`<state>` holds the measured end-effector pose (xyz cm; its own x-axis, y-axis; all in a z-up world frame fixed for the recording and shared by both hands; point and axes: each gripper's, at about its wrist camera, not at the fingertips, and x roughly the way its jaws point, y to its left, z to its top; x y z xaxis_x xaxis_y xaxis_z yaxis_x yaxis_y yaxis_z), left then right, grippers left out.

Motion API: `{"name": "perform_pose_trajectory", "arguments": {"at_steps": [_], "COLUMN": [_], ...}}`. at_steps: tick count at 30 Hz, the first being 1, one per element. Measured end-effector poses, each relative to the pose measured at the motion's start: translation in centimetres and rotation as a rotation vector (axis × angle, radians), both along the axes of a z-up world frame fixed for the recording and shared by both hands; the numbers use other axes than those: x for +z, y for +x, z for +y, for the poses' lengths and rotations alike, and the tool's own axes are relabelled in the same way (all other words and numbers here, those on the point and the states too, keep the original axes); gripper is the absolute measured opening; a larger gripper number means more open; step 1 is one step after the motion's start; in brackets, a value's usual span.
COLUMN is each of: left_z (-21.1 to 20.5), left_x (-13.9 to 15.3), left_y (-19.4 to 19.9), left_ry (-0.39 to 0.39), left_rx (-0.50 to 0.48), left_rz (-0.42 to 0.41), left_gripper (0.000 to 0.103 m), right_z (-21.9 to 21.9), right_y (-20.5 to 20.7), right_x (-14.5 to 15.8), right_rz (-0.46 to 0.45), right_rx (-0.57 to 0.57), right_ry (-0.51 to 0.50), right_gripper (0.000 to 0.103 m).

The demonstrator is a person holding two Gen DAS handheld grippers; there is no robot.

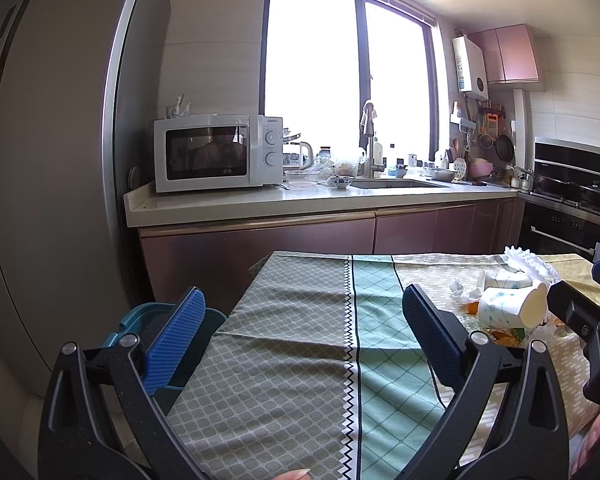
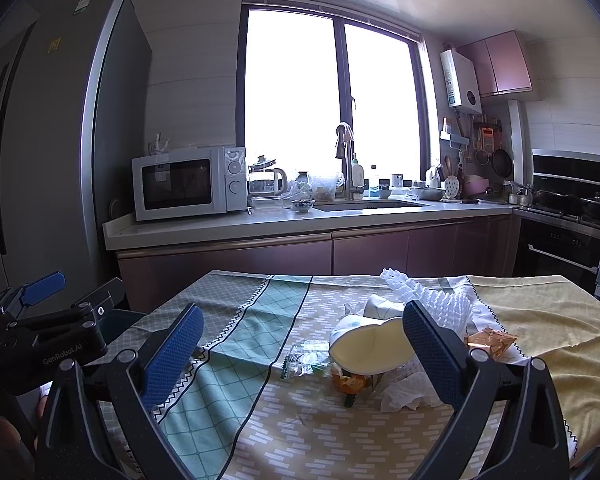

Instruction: Collect trash

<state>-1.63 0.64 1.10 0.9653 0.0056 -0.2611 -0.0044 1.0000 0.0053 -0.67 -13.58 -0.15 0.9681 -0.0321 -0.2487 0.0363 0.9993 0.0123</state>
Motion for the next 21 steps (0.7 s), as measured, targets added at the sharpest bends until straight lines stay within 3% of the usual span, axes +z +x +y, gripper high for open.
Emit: {"name": "perform_pose_trajectory", "arguments": {"at_steps": [21], "left_z": [-0.13], "left_x": [-0.03], "left_y": [0.02], "left_ry": [0.000], "left_rx": [0.002], "left_rz": [-0.003], "left_gripper": [0.097], "right_z": [-0.08], "right_y": [0.05], "right_x": [-0.01], "right_rz": [-0.001], "right_rx": [0.000], "right_ry": [0.002], "right_gripper": [0.096]}}
